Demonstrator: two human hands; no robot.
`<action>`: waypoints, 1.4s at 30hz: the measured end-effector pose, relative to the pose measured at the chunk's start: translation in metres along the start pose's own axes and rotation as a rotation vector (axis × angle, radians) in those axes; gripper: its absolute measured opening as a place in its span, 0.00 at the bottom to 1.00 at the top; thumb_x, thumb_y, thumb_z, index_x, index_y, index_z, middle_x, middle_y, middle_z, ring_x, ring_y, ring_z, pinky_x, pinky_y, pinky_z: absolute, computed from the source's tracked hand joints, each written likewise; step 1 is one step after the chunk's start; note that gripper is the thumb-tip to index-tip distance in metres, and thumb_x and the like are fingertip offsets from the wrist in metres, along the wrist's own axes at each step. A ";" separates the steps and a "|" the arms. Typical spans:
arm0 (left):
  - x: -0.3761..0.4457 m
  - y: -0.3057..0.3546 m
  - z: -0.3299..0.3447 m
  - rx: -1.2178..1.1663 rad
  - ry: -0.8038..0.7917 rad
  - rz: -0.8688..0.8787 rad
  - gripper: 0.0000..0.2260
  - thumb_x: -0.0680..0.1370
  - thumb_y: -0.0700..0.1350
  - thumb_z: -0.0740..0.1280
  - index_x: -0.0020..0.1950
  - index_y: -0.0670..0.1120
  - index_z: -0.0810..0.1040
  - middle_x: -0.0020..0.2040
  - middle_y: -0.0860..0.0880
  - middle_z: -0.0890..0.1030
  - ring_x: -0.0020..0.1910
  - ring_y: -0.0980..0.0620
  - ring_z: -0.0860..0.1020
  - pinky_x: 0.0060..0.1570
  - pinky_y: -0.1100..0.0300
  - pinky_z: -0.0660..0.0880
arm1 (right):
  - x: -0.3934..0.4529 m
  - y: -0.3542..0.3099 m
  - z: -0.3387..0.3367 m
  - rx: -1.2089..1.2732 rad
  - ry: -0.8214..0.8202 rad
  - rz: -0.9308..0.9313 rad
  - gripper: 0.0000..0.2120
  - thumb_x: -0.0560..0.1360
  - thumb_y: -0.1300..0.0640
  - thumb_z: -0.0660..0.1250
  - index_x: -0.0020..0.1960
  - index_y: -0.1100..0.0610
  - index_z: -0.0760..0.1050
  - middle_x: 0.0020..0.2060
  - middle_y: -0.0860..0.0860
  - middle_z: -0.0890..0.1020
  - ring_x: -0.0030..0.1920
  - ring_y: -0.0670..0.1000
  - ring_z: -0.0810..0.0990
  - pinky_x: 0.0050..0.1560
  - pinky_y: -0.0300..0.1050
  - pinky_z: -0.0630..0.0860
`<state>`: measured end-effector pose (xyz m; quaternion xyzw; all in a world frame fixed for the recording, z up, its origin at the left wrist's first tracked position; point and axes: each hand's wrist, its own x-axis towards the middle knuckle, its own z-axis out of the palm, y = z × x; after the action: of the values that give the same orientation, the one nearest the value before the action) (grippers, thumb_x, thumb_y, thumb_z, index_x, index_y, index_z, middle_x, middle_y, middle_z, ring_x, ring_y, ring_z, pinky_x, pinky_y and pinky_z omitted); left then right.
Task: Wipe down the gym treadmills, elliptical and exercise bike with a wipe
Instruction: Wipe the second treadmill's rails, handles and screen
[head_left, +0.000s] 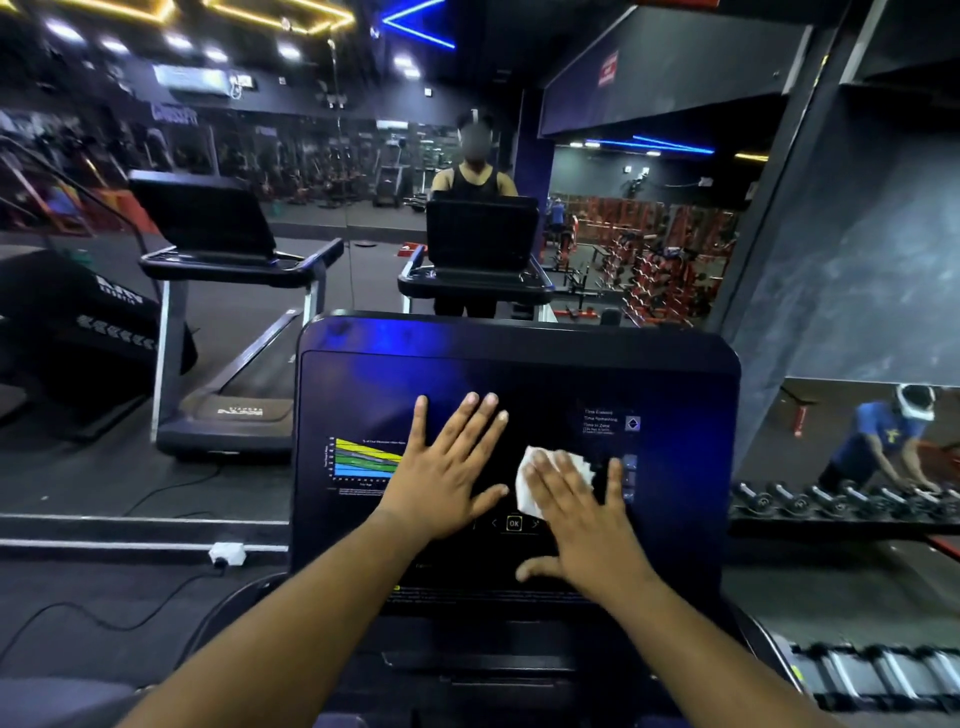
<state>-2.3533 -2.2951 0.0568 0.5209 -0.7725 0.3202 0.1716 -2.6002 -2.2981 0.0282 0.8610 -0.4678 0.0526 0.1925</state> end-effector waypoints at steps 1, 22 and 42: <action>-0.001 0.001 0.001 0.004 -0.006 -0.004 0.39 0.80 0.67 0.56 0.84 0.46 0.53 0.84 0.46 0.48 0.83 0.47 0.48 0.75 0.28 0.46 | -0.006 0.014 0.001 -0.014 0.004 0.010 0.58 0.66 0.18 0.48 0.82 0.57 0.51 0.83 0.52 0.47 0.82 0.54 0.46 0.65 0.82 0.59; 0.001 0.005 0.001 0.040 -0.062 -0.018 0.39 0.81 0.68 0.52 0.84 0.45 0.50 0.84 0.44 0.46 0.83 0.45 0.45 0.74 0.26 0.44 | -0.003 0.080 -0.022 0.041 0.093 0.341 0.57 0.68 0.19 0.44 0.83 0.58 0.38 0.82 0.55 0.40 0.82 0.58 0.39 0.70 0.80 0.37; 0.006 0.014 -0.003 0.027 -0.119 -0.064 0.40 0.81 0.70 0.50 0.83 0.45 0.48 0.84 0.44 0.44 0.83 0.43 0.42 0.72 0.23 0.42 | 0.013 0.089 -0.045 0.170 0.128 0.461 0.60 0.70 0.19 0.45 0.80 0.64 0.33 0.80 0.60 0.34 0.80 0.58 0.32 0.75 0.73 0.39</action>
<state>-2.3692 -2.2938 0.0585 0.5656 -0.7599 0.2935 0.1286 -2.6627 -2.3347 0.0984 0.7395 -0.6326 0.1889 0.1314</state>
